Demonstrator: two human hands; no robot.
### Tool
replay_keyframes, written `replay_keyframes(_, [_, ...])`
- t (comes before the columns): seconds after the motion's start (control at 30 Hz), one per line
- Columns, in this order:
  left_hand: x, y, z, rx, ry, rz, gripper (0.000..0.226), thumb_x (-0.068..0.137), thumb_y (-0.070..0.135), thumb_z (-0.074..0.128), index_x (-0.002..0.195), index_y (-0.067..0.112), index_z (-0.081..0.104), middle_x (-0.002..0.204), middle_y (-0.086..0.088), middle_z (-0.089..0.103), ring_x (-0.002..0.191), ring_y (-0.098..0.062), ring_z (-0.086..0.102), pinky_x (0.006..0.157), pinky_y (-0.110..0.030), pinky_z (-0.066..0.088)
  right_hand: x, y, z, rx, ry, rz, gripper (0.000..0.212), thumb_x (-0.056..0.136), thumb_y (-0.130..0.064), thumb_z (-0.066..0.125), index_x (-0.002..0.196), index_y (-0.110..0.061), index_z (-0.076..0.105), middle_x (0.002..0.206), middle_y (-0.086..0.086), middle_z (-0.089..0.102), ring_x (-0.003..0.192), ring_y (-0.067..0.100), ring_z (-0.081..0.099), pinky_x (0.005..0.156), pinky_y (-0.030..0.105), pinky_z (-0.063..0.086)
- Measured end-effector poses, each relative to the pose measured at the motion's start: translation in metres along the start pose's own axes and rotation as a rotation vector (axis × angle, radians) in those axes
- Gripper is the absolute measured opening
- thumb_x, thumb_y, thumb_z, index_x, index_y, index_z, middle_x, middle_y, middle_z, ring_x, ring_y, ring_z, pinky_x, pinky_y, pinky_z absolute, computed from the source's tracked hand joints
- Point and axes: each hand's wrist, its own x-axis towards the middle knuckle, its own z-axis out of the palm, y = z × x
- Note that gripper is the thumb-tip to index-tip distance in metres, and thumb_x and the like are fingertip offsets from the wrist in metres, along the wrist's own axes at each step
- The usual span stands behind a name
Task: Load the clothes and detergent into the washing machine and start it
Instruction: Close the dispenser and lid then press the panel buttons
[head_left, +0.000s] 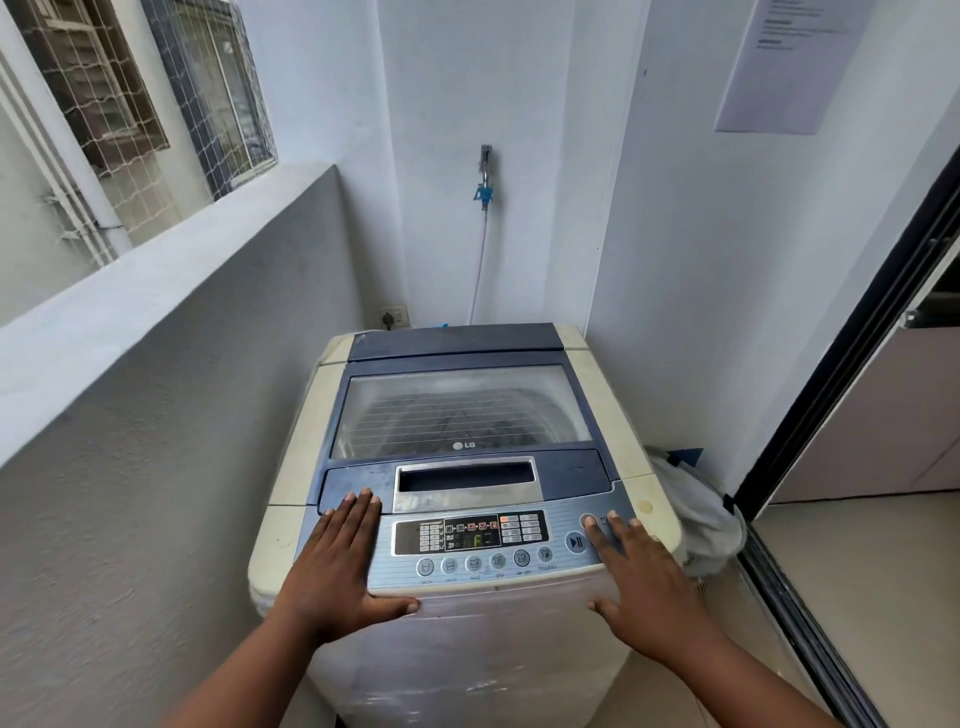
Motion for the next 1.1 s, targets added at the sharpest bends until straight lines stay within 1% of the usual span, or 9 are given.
replay_keyframes(0.07, [0.0, 0.001, 0.0, 0.009, 0.021, 0.013, 0.127, 0.062, 0.096, 0.036, 0.147, 0.003, 0.03, 0.153, -0.012, 0.03, 0.148, -0.016, -0.004, 0.115, -0.027, -0.004, -0.001, -0.004, -0.002, 0.005, -0.044, 0.028, 0.092, 0.091, -0.053, 0.05, 0.151, -0.03, -0.015, 0.162, 0.003, -0.01, 0.149, 0.027, -0.006, 0.119, 0.037, 0.004])
replay_keyframes(0.1, [0.0, 0.002, 0.002, 0.015, 0.051, 0.028, 0.128, 0.061, 0.097, 0.035, 0.148, 0.003, 0.027, 0.154, -0.011, 0.026, 0.148, -0.02, 0.001, 0.115, -0.027, -0.006, -0.002, -0.01, -0.005, 0.011, -0.052, 0.042, 0.09, 0.091, -0.053, 0.05, 0.153, -0.028, -0.01, 0.163, 0.004, -0.005, 0.149, 0.027, -0.001, 0.119, 0.037, 0.008])
replay_keyframes(0.2, [0.001, 0.002, 0.006, 0.021, 0.144, 0.053, 0.131, 0.059, 0.098, 0.034, 0.151, 0.007, 0.014, 0.158, -0.006, 0.01, 0.145, -0.029, 0.007, 0.113, -0.026, -0.013, -0.006, -0.036, -0.012, 0.008, 0.006, 0.011, 0.078, 0.091, -0.05, 0.048, 0.153, -0.024, 0.009, 0.153, 0.005, 0.026, 0.138, 0.025, 0.026, 0.111, 0.035, 0.027])
replay_keyframes(0.3, [0.002, 0.003, 0.007, 0.034, 0.149, 0.046, 0.13, 0.06, 0.098, 0.033, 0.15, 0.006, 0.017, 0.157, -0.007, 0.012, 0.145, -0.03, 0.012, 0.114, -0.027, -0.012, -0.013, -0.07, -0.014, 0.023, 0.011, -0.085, 0.067, 0.093, -0.046, 0.043, 0.151, -0.025, 0.017, 0.141, 0.002, 0.039, 0.126, 0.022, 0.036, 0.104, 0.034, 0.033])
replay_keyframes(0.47, [0.003, 0.003, 0.007, 0.015, 0.091, 0.042, 0.129, 0.06, 0.098, 0.034, 0.148, 0.004, 0.027, 0.155, -0.01, 0.023, 0.142, -0.029, 0.024, 0.115, -0.03, -0.005, -0.02, -0.107, -0.005, 0.016, -0.114, -0.185, 0.07, 0.093, -0.047, 0.044, 0.152, -0.029, 0.013, 0.134, 0.003, 0.046, 0.123, 0.024, 0.041, 0.103, 0.037, 0.035])
replay_keyframes(0.67, [0.004, 0.001, 0.008, 0.015, 0.079, 0.039, 0.129, 0.06, 0.098, 0.033, 0.148, 0.004, 0.029, 0.156, -0.009, 0.025, 0.143, -0.025, 0.025, 0.116, -0.034, 0.002, -0.016, -0.127, -0.002, -0.003, -0.183, -0.247, 0.077, 0.093, -0.046, 0.045, 0.153, -0.033, -0.001, 0.135, 0.007, 0.047, 0.124, 0.028, 0.042, 0.101, 0.041, 0.037])
replay_keyframes(0.77, [0.004, -0.001, 0.009, 0.013, 0.079, 0.042, 0.129, 0.06, 0.098, 0.033, 0.149, 0.004, 0.028, 0.156, -0.009, 0.025, 0.145, -0.022, 0.018, 0.116, -0.036, 0.004, -0.011, -0.137, -0.001, -0.009, -0.19, -0.272, 0.079, 0.094, -0.046, 0.044, 0.152, -0.032, -0.007, 0.132, 0.009, 0.05, 0.119, 0.03, 0.048, 0.096, 0.042, 0.041])
replay_keyframes(0.97, [0.006, -0.002, 0.01, 0.016, 0.108, 0.047, 0.128, 0.06, 0.097, 0.034, 0.149, 0.005, 0.028, 0.156, -0.009, 0.025, 0.145, -0.019, 0.012, 0.116, -0.036, 0.004, 0.0, -0.145, 0.007, 0.037, -0.21, -0.236, 0.071, 0.097, -0.039, 0.04, 0.153, -0.028, -0.002, 0.129, 0.004, 0.056, 0.115, 0.03, 0.054, 0.09, 0.041, 0.046])
replay_keyframes(1.1, [0.007, -0.004, 0.013, 0.018, 0.118, 0.049, 0.128, 0.061, 0.097, 0.035, 0.149, 0.005, 0.026, 0.157, -0.008, 0.022, 0.146, -0.02, 0.011, 0.117, -0.037, 0.007, 0.013, -0.151, 0.002, -0.004, -0.209, -0.21, 0.059, 0.098, -0.035, 0.037, 0.152, -0.023, 0.016, 0.122, 0.007, 0.061, 0.112, 0.032, 0.058, 0.088, 0.041, 0.048])
